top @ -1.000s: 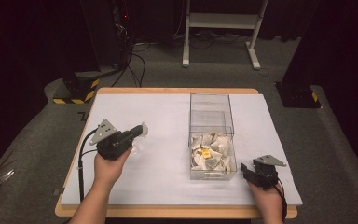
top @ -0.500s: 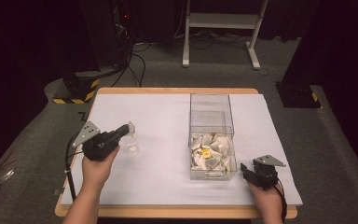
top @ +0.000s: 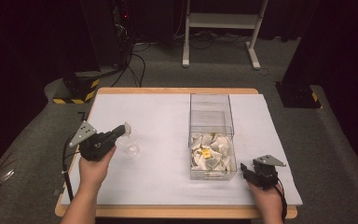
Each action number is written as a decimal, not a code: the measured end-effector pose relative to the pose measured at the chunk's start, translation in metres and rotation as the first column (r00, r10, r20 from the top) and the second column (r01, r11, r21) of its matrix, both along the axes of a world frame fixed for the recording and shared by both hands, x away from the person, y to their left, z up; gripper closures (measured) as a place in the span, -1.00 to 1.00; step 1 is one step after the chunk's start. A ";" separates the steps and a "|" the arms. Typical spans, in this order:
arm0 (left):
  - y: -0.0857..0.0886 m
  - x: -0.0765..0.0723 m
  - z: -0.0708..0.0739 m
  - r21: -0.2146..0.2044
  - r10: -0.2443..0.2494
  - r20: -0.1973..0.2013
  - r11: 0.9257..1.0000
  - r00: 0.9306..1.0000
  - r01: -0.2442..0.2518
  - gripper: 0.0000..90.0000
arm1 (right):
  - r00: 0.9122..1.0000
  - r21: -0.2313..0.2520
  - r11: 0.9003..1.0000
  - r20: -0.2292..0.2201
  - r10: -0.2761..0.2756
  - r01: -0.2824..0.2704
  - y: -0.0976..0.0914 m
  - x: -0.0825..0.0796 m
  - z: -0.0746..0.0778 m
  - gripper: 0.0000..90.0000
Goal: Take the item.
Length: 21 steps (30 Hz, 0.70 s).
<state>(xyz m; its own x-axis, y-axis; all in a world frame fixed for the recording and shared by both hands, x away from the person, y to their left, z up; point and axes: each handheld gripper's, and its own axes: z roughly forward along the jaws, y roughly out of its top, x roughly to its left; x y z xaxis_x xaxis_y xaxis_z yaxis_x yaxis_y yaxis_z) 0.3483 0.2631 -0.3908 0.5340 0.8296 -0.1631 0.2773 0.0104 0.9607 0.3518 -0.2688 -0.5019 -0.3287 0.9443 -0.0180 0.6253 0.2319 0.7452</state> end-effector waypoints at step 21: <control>0.003 0.010 -0.031 0.011 0.022 -0.077 1.000 0.997 -0.021 1.00 | 1.000 -0.001 1.000 -0.003 -0.002 0.002 0.000 0.000 0.000 -0.02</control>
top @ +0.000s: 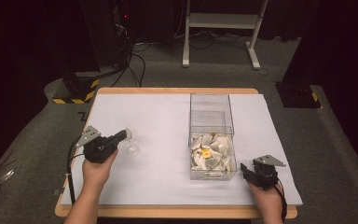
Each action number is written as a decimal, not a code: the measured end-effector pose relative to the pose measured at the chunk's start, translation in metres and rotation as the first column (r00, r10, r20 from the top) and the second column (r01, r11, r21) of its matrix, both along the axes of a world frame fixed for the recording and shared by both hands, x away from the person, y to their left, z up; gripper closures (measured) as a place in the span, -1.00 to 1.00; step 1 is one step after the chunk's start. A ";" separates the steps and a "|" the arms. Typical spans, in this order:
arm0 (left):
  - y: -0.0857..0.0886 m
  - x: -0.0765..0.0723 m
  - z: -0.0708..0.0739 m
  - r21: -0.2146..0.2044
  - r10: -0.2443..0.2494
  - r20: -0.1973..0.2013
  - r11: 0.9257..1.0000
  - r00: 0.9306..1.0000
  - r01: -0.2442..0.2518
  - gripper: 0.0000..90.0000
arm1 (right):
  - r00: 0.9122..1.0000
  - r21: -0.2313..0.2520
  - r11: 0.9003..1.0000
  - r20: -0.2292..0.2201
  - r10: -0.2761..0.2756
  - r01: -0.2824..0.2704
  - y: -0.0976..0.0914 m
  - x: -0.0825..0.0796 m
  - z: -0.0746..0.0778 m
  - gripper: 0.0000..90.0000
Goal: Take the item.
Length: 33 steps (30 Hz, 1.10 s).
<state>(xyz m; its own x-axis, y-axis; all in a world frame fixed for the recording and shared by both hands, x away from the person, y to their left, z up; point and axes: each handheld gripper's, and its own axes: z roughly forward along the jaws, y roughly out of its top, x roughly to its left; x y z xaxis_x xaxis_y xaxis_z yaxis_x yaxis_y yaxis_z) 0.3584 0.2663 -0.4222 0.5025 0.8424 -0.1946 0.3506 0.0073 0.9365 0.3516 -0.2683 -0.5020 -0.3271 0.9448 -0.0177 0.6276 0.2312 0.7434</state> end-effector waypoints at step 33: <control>-0.001 0.003 -0.016 0.094 0.036 -0.033 0.995 0.999 -0.032 0.48 | 1.000 0.001 1.000 -0.001 0.003 -0.003 0.000 0.000 0.000 -0.02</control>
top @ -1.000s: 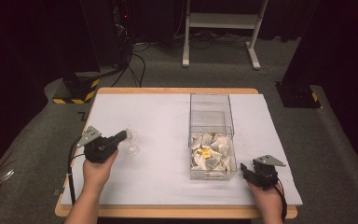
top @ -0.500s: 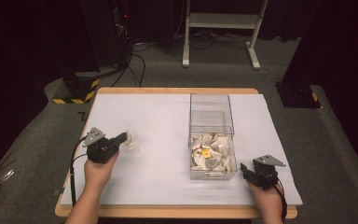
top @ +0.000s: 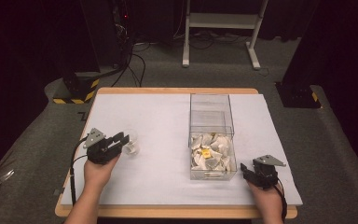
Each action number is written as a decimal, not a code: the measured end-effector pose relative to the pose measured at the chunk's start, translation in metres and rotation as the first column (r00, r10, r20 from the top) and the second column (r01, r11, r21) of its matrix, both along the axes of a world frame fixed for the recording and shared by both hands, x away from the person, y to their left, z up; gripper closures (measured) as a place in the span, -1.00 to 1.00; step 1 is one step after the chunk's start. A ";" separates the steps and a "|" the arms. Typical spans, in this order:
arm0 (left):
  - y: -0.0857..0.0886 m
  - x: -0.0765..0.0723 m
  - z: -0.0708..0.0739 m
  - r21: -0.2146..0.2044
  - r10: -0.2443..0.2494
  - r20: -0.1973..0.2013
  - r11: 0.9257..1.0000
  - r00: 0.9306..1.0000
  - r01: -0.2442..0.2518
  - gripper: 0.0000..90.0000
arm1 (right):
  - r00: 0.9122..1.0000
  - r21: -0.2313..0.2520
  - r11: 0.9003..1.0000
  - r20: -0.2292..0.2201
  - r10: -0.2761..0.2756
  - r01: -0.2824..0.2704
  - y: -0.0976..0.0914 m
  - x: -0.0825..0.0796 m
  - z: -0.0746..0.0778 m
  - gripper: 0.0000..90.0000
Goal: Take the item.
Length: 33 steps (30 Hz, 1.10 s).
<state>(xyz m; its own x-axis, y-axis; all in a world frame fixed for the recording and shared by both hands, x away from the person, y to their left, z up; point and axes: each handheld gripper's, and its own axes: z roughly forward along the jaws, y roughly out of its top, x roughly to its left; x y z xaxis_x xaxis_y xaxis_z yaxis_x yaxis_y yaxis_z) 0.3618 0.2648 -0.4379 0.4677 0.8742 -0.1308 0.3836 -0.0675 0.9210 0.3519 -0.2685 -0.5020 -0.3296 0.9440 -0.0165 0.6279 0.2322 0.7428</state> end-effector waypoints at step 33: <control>0.019 -0.032 -0.010 0.097 0.026 -0.058 0.995 0.998 -0.020 -0.02 | 1.000 0.000 1.000 0.000 0.002 -0.002 0.000 0.000 0.000 -0.03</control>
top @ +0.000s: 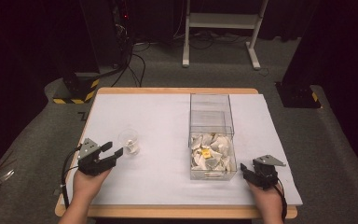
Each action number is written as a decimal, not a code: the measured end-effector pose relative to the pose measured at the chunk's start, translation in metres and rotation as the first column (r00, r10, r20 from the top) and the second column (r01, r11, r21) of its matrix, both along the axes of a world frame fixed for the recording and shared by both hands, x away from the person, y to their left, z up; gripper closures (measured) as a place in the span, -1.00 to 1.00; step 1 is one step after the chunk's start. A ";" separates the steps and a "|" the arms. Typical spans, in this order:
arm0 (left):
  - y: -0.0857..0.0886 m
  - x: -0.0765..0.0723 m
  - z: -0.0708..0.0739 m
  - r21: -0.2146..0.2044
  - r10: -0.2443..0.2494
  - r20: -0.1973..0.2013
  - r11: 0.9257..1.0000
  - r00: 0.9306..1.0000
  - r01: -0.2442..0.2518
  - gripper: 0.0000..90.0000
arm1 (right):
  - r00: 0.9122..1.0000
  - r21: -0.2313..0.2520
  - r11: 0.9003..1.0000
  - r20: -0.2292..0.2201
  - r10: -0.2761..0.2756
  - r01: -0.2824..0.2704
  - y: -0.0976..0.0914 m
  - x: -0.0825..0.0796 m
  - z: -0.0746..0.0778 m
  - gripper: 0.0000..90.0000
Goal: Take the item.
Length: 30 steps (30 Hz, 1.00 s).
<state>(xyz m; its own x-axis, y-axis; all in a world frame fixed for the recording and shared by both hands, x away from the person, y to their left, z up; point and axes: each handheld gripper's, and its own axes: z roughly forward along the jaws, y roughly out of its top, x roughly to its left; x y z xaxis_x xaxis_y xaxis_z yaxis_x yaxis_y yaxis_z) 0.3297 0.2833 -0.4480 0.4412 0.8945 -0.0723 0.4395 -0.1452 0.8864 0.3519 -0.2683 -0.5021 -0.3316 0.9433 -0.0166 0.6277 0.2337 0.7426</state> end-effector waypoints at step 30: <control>0.012 -0.004 -0.060 0.177 0.045 -0.180 0.984 0.983 -0.013 -0.28 | 1.000 -0.018 1.000 0.002 0.002 -0.001 0.002 0.000 0.000 -0.06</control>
<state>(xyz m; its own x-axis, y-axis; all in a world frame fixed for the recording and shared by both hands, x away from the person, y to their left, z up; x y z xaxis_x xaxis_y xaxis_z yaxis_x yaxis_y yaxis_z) 0.3261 0.2954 -0.5085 0.4090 0.9125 0.0087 0.5975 -0.2750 0.7533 0.3518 -0.2667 -0.5022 -0.3330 0.9423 -0.0340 0.6262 0.2479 0.7392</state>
